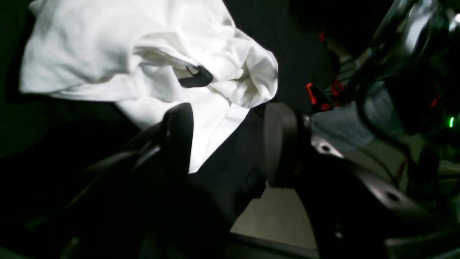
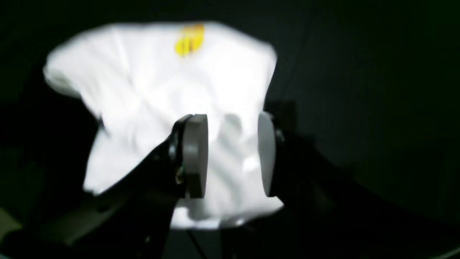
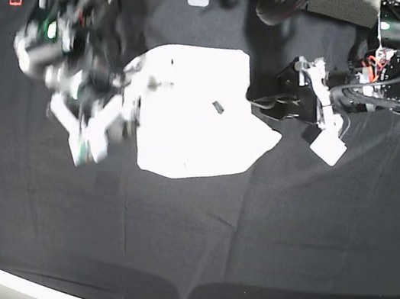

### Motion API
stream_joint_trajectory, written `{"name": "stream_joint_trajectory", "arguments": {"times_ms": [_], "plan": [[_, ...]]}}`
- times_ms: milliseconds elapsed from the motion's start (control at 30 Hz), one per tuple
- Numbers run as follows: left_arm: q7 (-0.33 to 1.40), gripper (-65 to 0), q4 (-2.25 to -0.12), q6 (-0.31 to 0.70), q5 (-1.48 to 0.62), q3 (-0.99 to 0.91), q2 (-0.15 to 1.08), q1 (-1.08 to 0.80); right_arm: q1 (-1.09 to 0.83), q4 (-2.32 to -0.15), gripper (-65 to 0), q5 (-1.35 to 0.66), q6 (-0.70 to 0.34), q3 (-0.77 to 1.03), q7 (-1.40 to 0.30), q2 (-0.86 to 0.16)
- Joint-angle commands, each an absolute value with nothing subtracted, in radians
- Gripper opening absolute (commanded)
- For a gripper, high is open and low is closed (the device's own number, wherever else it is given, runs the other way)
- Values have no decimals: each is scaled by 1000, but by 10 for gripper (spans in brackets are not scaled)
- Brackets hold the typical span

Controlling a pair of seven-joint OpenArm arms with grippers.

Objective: Layout the t-shirt on the table in an organized manner, then fold the t-shirt properly
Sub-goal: 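Fold the other shirt end with the right gripper over the stack, then press and tidy the folded shirt with both grippers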

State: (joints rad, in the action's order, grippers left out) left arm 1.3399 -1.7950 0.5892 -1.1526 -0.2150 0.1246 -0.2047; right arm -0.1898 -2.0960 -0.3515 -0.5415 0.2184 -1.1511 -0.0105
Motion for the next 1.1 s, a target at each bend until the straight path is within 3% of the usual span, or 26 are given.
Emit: {"name": "stream_joint_trajectory", "arguments": {"times_ms": [0,367,600,833,1067], "plan": [[1331,-354,-1813,599,-1183,-215,125,-194,-205,-2114,-426,-388,-547,213,-1128,6],[1336,-354,-1813,599,-1183,-215,125,-197,-266,-1919,-426,-350,-568,143,-997,44],[1336,-354,-1813,599,-1182,-215,126,-197,-266,-1825,-426,-514,-632,3,-1037,45],[1340,-354,-1813,599,-1180,-215,126,-197,-215,-1828,-426,-640,-632,-142,-1040,53],[1335,-354,-1813,599,-1181,-215,135,-197,-44,-1853,-426,-624,-631,-39,-1063,53]]}}
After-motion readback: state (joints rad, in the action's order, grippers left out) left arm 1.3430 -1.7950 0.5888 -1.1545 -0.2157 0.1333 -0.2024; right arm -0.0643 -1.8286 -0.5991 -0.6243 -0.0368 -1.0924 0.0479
